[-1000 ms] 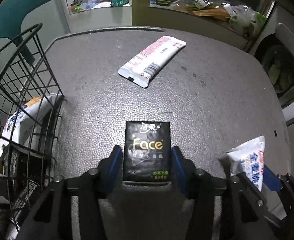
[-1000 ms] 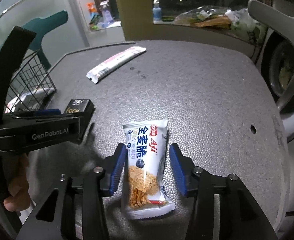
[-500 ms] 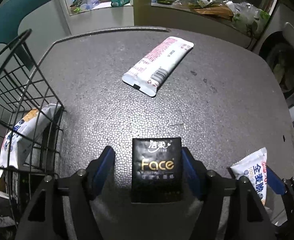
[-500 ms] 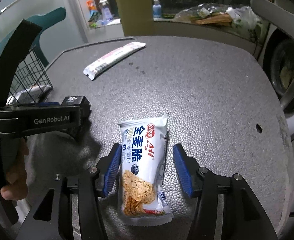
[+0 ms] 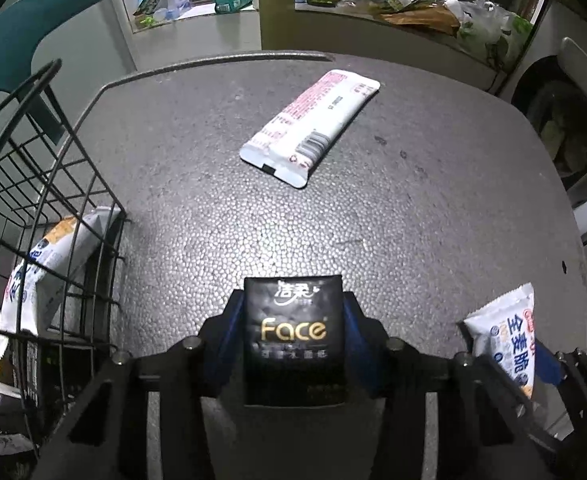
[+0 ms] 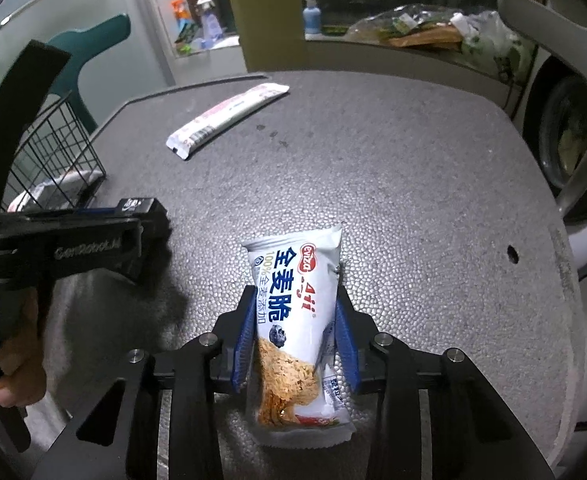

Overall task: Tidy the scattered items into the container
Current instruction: 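Carry the Aji bag and Face pack over the wire basket and open both tools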

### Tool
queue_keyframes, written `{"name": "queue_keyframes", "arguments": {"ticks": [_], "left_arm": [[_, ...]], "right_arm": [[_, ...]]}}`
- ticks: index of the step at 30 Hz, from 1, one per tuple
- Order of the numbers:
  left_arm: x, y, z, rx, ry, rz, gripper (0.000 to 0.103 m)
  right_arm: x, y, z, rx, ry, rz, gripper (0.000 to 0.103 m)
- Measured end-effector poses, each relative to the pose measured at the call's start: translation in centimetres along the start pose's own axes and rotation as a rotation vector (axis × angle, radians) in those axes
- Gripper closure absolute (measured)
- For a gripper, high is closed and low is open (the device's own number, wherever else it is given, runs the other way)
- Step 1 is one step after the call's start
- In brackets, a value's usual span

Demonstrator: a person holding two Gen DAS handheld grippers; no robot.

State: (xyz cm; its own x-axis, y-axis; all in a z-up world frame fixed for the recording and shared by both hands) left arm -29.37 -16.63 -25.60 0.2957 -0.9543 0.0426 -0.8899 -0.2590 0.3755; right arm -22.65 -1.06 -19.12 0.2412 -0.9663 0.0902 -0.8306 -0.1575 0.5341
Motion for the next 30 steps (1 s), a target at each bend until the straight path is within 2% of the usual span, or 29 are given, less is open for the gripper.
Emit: {"name": "queue_keyframes", "arguments": {"ticks": [3, 8, 13, 18, 25, 28, 30], "left_arm": [[-0.1, -0.4, -1.1, -0.01, -0.01, 0.004, 0.051], [-0.6, -0.8, -5.2, -0.06, -0.059, 0.012, 0.051], [-0.3, -0.9, -10.3, -0.104, -0.119, 0.019, 0.051], [1.8, -0.2, -14.8, -0.151, -0.147, 0.02, 0.051], [6.3, 0.8, -18.5, -0.201, -0.127, -0.001, 0.051], [8.6, 1.2, -19.7, -0.208, -0.115, -0.007, 0.051], [10.6, 1.5, -20.5, -0.217, -0.081, -0.011, 0.051]], "right_arm": [[-0.1, 0.4, -1.2, -0.023, -0.008, 0.005, 0.067], [0.5, 1.8, -4.2, -0.076, -0.009, 0.015, 0.067], [3.3, 4.1, -8.0, -0.144, -0.003, -0.024, 0.069], [5.9, 5.4, -9.6, -0.179, 0.008, -0.037, 0.069], [10.4, 8.1, -12.5, -0.239, 0.068, -0.058, 0.069], [14.0, 9.6, -14.1, -0.276, 0.131, -0.089, 0.069], [16.9, 10.2, -14.7, -0.285, 0.186, -0.112, 0.069]]}}
Point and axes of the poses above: each gripper's, at about its wrist camera, not at the fingertips, and z roughly the way its jaws point, x to its left, y to its top, the point moved 6 cm from there along z, roughly the way its jaws point, and after that the axes turned 4 degrees about -z, right-handed, at the moved point
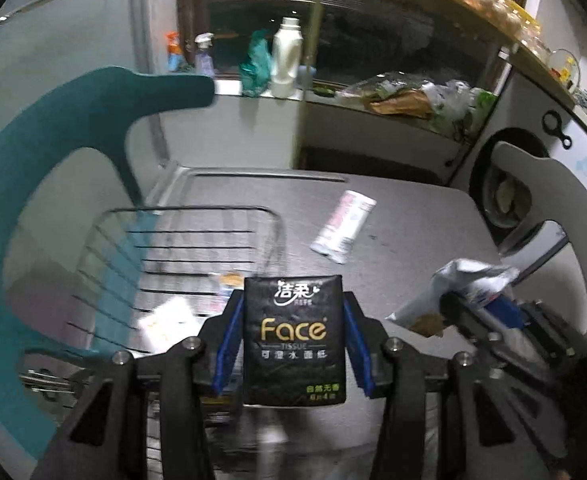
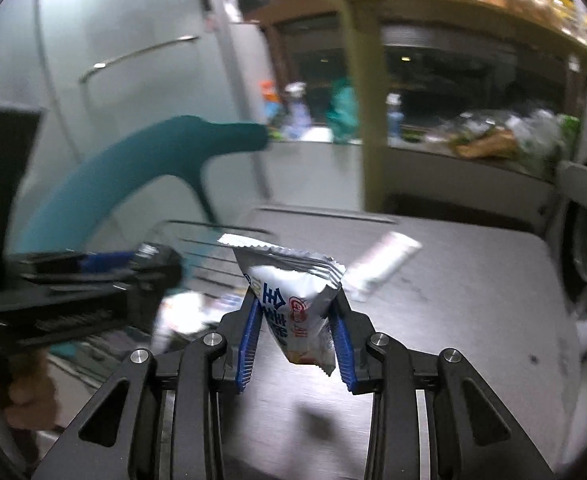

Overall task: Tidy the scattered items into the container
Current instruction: 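Carry the Aji bag and Face pack over the wire basket and open both tools, then move back over the table and grasp a white wrapped bar with the right tool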

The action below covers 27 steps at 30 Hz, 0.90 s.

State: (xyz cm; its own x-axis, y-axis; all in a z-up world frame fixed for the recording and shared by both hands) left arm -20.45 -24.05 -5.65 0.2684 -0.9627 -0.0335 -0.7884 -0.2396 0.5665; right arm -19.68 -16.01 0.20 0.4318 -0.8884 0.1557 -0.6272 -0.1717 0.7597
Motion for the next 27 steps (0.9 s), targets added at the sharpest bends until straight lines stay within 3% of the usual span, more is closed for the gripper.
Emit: {"name": "queue_keyframes", "arguments": {"ticks": [6, 12, 17, 22, 27], "left_arm": [[5.7, -0.3, -0.8, 0.007, 0.078, -0.029, 0.051], [9.2, -2.1, 1.2, 0.06, 0.102, -0.081, 0.051], [9.8, -2.3, 1.8, 0.044, 0.101, -0.1, 0.04], [8.8, -2.1, 1.1, 0.019, 0.086, -0.095, 0.036], [4.4, -1.9, 1.5, 0.034, 0.045, -0.048, 0.036]], "right_arm": [[6.9, 0.1, 2.9, 0.044, 0.12, -0.044, 0.069], [9.5, -1.4, 5.7, 0.091, 0.096, -0.094, 0.067], [8.1, -1.7, 5.4, 0.079, 0.078, -0.078, 0.053], [4.7, -1.7, 3.8, 0.064, 0.045, -0.048, 0.053], [-1.0, -1.5, 1.3, 0.039, -0.055, 0.012, 0.053]]}}
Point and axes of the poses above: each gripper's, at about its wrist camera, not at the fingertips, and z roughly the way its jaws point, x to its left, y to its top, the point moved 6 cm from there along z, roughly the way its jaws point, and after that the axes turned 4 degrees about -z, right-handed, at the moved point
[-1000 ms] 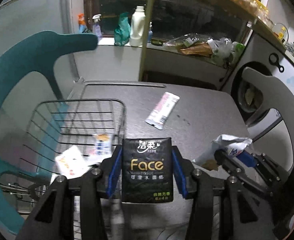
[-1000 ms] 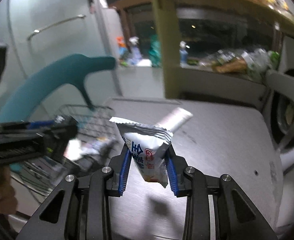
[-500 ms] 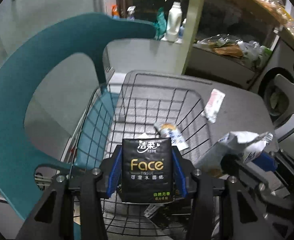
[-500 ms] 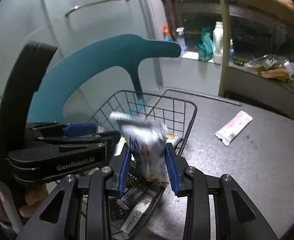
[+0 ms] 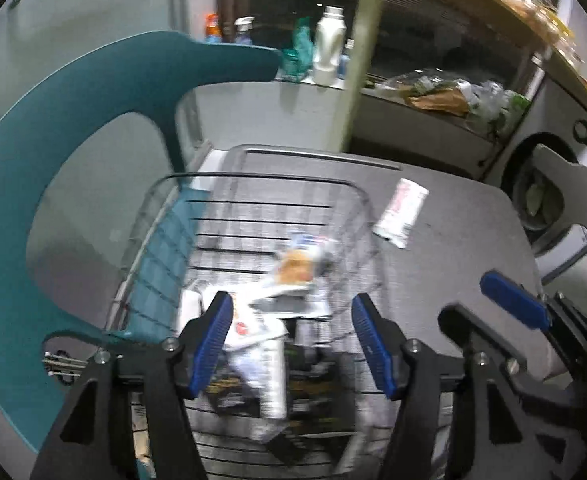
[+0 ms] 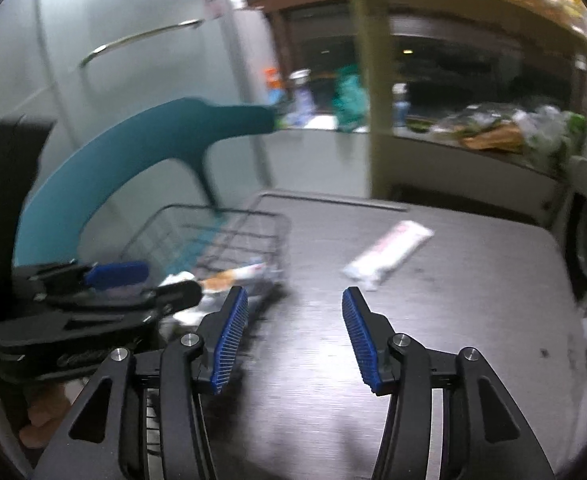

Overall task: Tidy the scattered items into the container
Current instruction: 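Move back over the table and grasp a white wrapped bar with the right tool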

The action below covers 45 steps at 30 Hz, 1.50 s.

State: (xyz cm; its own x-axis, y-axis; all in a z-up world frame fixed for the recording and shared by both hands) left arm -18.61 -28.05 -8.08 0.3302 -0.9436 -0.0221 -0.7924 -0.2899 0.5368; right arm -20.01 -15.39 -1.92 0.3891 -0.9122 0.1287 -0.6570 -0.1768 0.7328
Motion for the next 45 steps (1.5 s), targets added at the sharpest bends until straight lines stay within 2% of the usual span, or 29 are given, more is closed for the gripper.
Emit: {"name": "queue_keyframes", "arguments": {"ticks": [4, 7, 11, 14, 22, 27, 32, 35, 42, 45], "left_arm": [[-4.8, -0.1, 0.4, 0.014, -0.049, 0.034, 0.036], [-8.5, -0.6, 1.4, 0.031, -0.07, 0.059, 0.036], [-11.9, -1.2, 3.6, 0.086, -0.103, 0.083, 0.036], [-12.6, -0.2, 5.0, 0.116, -0.081, 0.104, 0.036], [-10.3, 4.9, 7.1, 0.144, -0.025, 0.111, 0.036], [-8.6, 8.8, 10.2, 0.183, 0.016, 0.144, 0.035], [-6.5, 11.8, 14.7, 0.237, 0.045, 0.146, 0.035], [-5.8, 12.5, 16.9, 0.283, 0.066, 0.141, 0.036], [-4.4, 12.4, 19.5, 0.322, 0.132, 0.12, 0.036], [-4.3, 12.2, 19.9, 0.334, 0.135, 0.123, 0.036]], "right_arm": [[-6.0, -1.0, -0.9, 0.013, -0.098, 0.069, 0.053], [-9.1, -2.0, -0.6, 0.045, -0.138, 0.116, 0.052], [-12.0, -3.0, 1.3, 0.102, -0.156, 0.164, 0.052], [-12.8, -2.3, 3.5, 0.135, -0.15, 0.195, 0.052], [-12.5, 2.4, 11.7, 0.215, -0.124, 0.261, 0.052], [-12.4, 4.9, 17.9, 0.28, -0.154, 0.32, 0.052], [-13.2, 5.3, 22.7, 0.35, -0.209, 0.366, 0.052], [-13.6, 5.0, 24.6, 0.388, -0.238, 0.408, 0.052], [-14.3, 4.4, 27.2, 0.449, -0.353, 0.434, 0.05], [-14.6, 3.8, 27.8, 0.463, -0.337, 0.464, 0.046]]}}
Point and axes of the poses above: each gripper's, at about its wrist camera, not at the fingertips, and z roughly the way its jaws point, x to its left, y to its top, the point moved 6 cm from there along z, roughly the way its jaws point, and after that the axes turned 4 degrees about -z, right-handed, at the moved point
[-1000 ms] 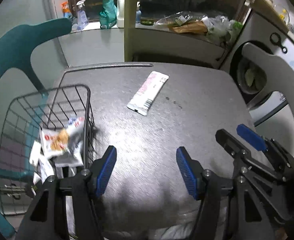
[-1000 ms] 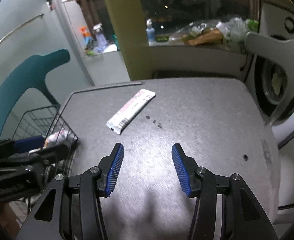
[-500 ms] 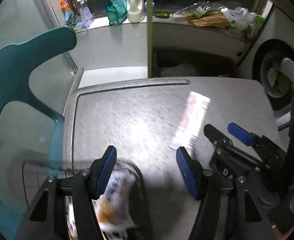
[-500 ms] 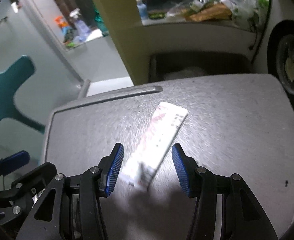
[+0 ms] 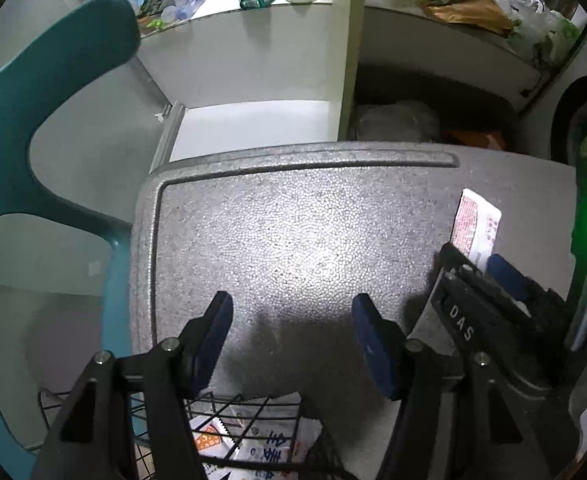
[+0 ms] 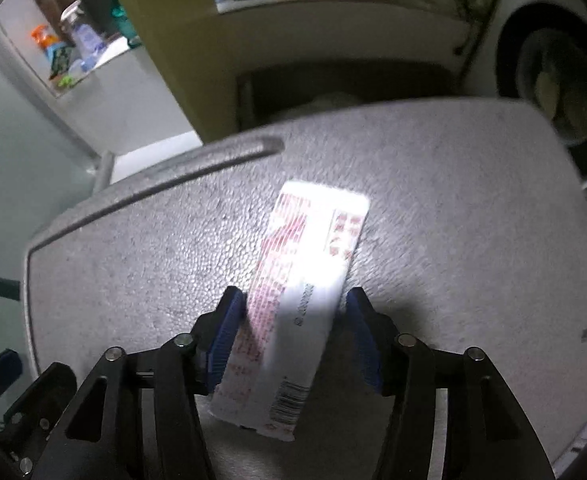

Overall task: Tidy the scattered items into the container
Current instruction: 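Move back over the table and grasp a white wrapped bar with the right tool, then carry the white bar over the wire basket and open the right tool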

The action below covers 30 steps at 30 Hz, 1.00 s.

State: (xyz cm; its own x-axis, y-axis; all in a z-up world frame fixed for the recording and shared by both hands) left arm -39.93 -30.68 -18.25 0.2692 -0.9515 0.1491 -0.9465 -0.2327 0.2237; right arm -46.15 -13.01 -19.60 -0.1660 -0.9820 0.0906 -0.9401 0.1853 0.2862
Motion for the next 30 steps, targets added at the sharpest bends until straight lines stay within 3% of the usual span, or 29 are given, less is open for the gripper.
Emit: {"name": "queue_keyframes", "arguments": {"ticks": [5, 8, 11, 17, 21, 24, 27, 30], "left_arm": [[-0.1, 0.1, 0.3, 0.006, 0.007, -0.002, 0.036], [-0.1, 0.0, 0.6, 0.016, 0.016, 0.001, 0.036], [-0.4, -0.7, 0.4, 0.021, 0.011, 0.013, 0.036], [-3.4, -3.2, -1.4, 0.04, -0.042, 0.092, 0.035], [-6.3, -5.3, -4.2, -0.033, 0.019, 0.18, 0.035], [-9.0, -6.6, -6.5, -0.041, -0.066, 0.201, 0.035], [-11.8, -7.0, -7.6, -0.076, -0.076, 0.229, 0.035], [-14.3, -8.8, -7.9, -0.056, -0.118, 0.246, 0.035]], "right_arm": [[0.6, 0.0, 0.2, 0.008, -0.017, -0.062, 0.046], [0.5, -0.4, 0.1, 0.019, -0.007, -0.1, 0.061], [-0.8, -1.2, -0.2, 0.037, 0.032, -0.115, 0.063], [-6.6, -6.1, -2.0, 0.077, 0.049, -0.16, 0.063], [-11.8, -9.5, -4.2, 0.074, 0.033, -0.159, 0.063], [-15.0, -11.1, -6.2, 0.048, 0.031, -0.128, 0.063], [-17.4, -12.1, -8.9, 0.01, 0.03, -0.103, 0.063], [-19.0, -12.1, -12.0, -0.044, 0.024, -0.082, 0.063]]}}
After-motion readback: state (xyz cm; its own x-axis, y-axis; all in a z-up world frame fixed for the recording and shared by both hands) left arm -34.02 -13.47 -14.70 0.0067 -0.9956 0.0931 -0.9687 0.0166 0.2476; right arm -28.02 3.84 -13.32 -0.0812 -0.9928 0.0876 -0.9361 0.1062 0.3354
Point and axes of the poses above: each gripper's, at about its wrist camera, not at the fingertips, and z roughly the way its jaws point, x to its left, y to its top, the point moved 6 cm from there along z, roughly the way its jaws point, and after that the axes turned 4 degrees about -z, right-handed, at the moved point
